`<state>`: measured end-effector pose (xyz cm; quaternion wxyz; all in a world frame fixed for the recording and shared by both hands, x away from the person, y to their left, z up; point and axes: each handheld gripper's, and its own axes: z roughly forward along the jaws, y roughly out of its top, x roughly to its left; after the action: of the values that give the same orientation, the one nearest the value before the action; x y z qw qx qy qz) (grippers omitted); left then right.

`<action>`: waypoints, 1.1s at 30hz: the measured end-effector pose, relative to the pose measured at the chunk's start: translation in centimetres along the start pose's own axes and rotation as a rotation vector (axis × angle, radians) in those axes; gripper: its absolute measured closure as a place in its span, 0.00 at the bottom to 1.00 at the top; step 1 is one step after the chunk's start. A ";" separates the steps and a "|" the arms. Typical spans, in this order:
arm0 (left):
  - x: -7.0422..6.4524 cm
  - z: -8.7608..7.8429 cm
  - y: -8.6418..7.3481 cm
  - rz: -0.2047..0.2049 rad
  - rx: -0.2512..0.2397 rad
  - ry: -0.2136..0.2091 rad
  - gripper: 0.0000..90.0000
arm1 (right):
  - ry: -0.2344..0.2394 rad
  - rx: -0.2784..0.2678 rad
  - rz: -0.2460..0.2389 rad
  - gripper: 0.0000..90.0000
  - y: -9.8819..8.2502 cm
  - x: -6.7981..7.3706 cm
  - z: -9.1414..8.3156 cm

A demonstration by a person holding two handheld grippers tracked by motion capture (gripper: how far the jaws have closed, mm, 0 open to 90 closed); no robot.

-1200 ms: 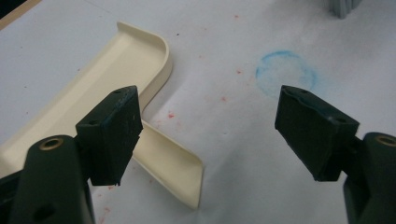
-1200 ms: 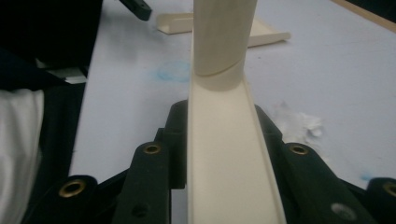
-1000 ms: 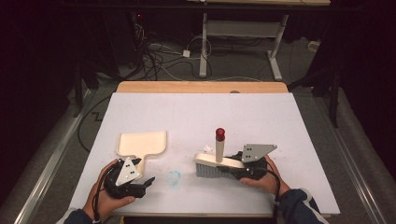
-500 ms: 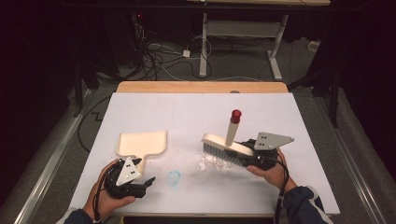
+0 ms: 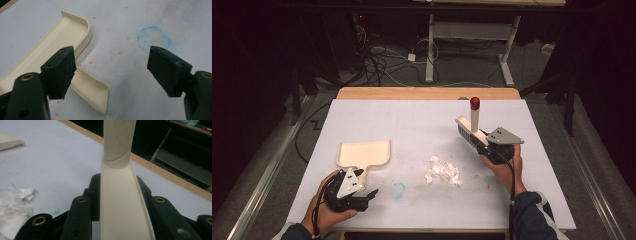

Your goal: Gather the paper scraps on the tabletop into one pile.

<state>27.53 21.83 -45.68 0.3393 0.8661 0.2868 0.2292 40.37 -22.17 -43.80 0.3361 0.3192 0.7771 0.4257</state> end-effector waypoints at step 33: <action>-0.1 -0.2 0.0 0.006 -0.005 -0.002 0.25 | 0.265 -0.054 -0.102 0.74 1.4 4.1 -3.8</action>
<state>27.35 21.87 -45.53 0.3410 0.8663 0.2832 0.2301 35.28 -20.08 -42.03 0.2603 0.2113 0.8181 0.4673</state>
